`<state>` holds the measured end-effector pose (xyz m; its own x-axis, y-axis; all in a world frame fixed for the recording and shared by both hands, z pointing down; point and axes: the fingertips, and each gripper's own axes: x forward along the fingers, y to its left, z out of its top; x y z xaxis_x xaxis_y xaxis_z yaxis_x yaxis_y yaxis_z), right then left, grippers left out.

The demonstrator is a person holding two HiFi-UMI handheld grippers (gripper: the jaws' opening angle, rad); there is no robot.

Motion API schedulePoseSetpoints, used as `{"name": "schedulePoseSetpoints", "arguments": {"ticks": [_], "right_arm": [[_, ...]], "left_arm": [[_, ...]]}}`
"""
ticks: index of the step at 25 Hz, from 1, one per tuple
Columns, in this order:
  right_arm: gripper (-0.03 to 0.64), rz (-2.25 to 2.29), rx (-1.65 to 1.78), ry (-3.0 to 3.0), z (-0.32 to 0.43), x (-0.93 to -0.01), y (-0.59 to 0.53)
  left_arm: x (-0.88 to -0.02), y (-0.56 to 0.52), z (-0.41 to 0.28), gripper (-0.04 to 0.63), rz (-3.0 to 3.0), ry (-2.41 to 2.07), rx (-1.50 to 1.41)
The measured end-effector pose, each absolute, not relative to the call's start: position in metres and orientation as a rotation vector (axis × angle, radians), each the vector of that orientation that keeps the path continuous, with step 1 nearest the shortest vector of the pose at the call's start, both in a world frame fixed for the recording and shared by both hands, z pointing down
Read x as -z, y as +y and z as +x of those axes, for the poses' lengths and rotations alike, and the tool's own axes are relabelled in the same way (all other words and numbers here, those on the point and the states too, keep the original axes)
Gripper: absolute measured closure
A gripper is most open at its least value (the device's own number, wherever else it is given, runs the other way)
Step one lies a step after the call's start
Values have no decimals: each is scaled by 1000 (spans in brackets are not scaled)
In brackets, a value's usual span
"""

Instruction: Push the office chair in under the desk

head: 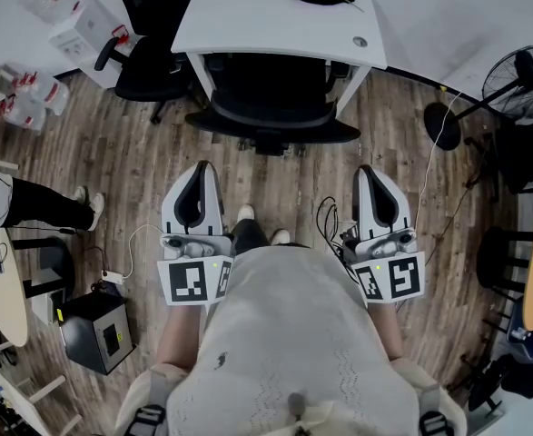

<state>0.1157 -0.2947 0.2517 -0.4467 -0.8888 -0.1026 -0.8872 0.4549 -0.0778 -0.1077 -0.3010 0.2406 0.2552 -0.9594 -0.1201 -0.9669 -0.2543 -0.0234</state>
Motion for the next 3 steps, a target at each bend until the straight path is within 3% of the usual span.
{"name": "schedulePoseSetpoints", "arguments": {"ticks": [3], "right_arm": [[608, -1578, 21, 2569, 116, -254, -296]], "left_arm": [[-243, -302, -107, 574, -2416, 1860, -122]]}}
